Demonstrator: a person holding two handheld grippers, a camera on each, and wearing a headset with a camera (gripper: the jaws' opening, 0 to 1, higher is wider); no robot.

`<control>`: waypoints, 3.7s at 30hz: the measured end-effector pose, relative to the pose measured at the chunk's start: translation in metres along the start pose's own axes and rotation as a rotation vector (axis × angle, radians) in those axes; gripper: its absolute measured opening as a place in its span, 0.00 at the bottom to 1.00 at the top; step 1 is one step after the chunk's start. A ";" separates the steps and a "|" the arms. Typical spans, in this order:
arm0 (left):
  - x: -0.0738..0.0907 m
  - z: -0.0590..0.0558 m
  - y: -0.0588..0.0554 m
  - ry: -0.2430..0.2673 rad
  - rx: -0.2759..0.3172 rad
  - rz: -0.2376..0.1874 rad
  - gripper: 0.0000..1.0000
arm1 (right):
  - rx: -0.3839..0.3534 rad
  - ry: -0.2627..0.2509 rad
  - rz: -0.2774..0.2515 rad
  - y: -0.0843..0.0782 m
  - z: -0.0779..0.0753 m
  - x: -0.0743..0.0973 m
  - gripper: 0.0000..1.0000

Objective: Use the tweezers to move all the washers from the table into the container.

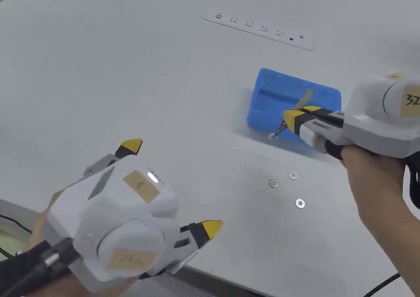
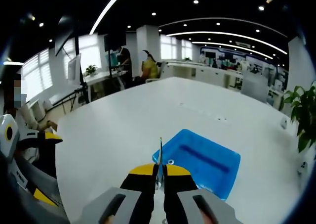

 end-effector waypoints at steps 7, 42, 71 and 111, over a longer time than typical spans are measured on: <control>0.000 0.000 0.000 0.001 -0.008 0.004 0.95 | 0.042 -0.002 -0.024 0.015 -0.001 -0.006 0.01; -0.002 -0.002 -0.004 -0.014 -0.018 0.032 0.93 | 0.060 -0.086 0.023 0.008 -0.035 -0.072 0.02; -0.002 -0.002 -0.005 -0.007 -0.024 0.044 0.92 | 0.006 -0.090 0.029 0.000 -0.039 -0.073 0.03; -0.001 -0.004 0.001 -0.025 -0.014 -0.011 0.95 | -0.119 -0.025 0.029 -0.068 0.006 0.026 0.03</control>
Point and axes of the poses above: the centre of the closed fingertips' face, and the gripper's own axes: x roughly backward along the fingers, z roughly to its left, y roughly out of its top, the point moved 7 cm from there along x, roughly backward along the fingers, and after that the axes turned 12 degrees about -x, right-handed, at the moved point
